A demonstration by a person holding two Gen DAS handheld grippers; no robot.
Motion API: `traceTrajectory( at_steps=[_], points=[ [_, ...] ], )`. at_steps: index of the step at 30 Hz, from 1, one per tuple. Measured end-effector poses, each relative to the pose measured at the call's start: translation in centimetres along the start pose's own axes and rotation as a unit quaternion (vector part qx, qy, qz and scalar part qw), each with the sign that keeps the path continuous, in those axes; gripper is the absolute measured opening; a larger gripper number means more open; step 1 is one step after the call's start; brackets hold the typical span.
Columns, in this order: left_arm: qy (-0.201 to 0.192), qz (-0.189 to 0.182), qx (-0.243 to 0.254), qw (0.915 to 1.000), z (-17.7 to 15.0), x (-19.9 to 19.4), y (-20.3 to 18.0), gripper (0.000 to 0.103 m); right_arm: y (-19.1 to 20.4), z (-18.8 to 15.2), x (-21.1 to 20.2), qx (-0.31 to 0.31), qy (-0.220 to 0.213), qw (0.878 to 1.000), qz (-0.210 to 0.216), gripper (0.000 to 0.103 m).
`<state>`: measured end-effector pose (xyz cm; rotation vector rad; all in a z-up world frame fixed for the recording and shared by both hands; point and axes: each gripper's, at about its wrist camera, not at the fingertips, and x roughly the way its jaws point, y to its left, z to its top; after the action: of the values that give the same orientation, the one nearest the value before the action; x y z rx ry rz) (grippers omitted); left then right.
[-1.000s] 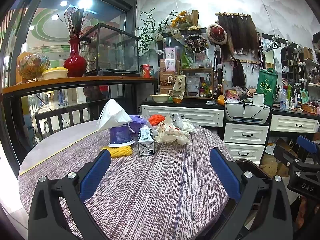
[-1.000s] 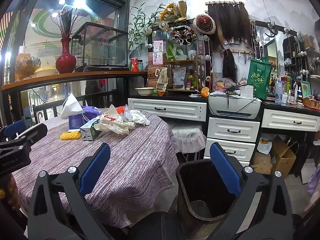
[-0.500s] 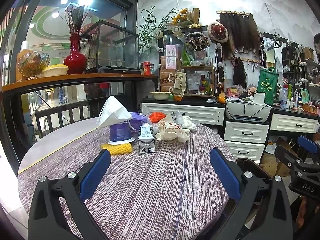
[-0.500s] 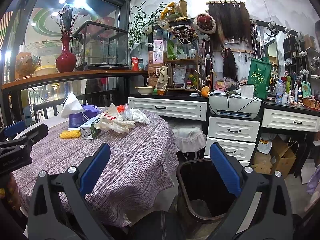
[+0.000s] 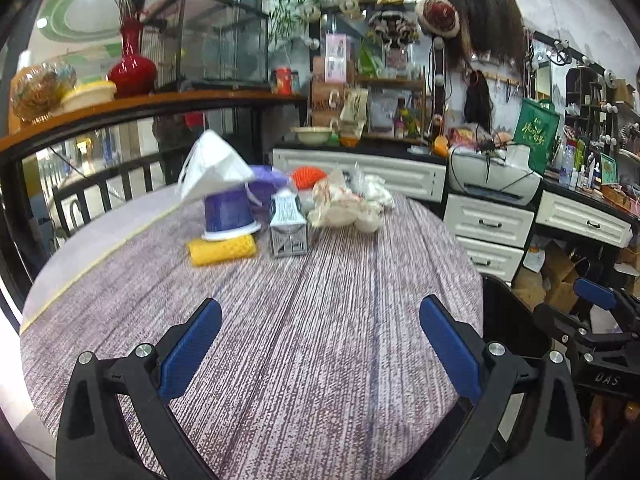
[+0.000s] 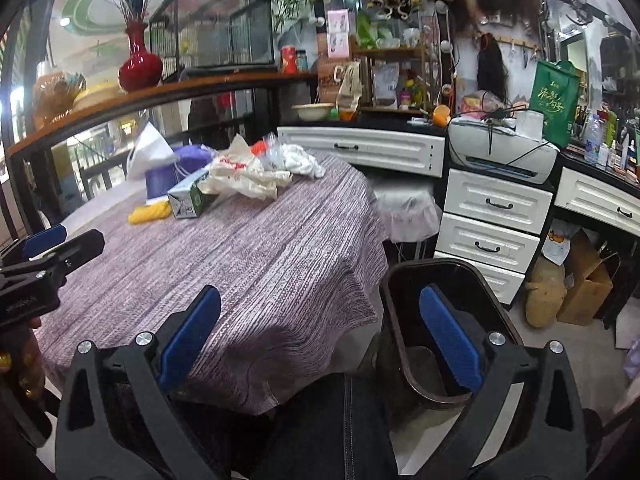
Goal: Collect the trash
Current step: 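Grasp the white face mask with the left gripper while the right tool approaches the white bag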
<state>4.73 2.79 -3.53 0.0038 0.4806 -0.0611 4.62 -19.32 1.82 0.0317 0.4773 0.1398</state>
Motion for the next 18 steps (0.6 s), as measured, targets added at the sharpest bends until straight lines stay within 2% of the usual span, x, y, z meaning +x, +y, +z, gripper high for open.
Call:
traceTrajectory(
  at_steps=[2, 4, 6, 10, 18],
  points=[
    [0.029, -0.009, -0.013, 0.9994, 0.4, 1.1, 1.3, 0.098, 0.3, 0.4, 1.3, -0.011, 0.020, 1.000, 0.009, 0.098],
    [0.051, -0.011, -0.030, 0.9982, 1.0, 2.3, 2.8, 0.098, 0.7, 0.8, 2.5, -0.014, 0.047, 0.998, 0.035, 0.098],
    [0.062, -0.003, -0.049, 0.9968, 1.9, 3.4, 4.5, 0.098, 1.3, 1.2, 3.6, -0.033, 0.068, 0.996, 0.046, 0.098],
    [0.062, 0.007, -0.073, 0.9954, 5.2, 5.6, 7.7, 0.098, 2.9, 2.6, 5.7, -0.073, 0.087, 0.991, 0.068, 0.098],
    [0.059, 0.016, -0.093, 0.9938, 12.8, 10.6, 11.1, 0.098, 3.6, 4.4, 8.1, -0.080, 0.086, 0.990, 0.084, 0.098]
  ],
)
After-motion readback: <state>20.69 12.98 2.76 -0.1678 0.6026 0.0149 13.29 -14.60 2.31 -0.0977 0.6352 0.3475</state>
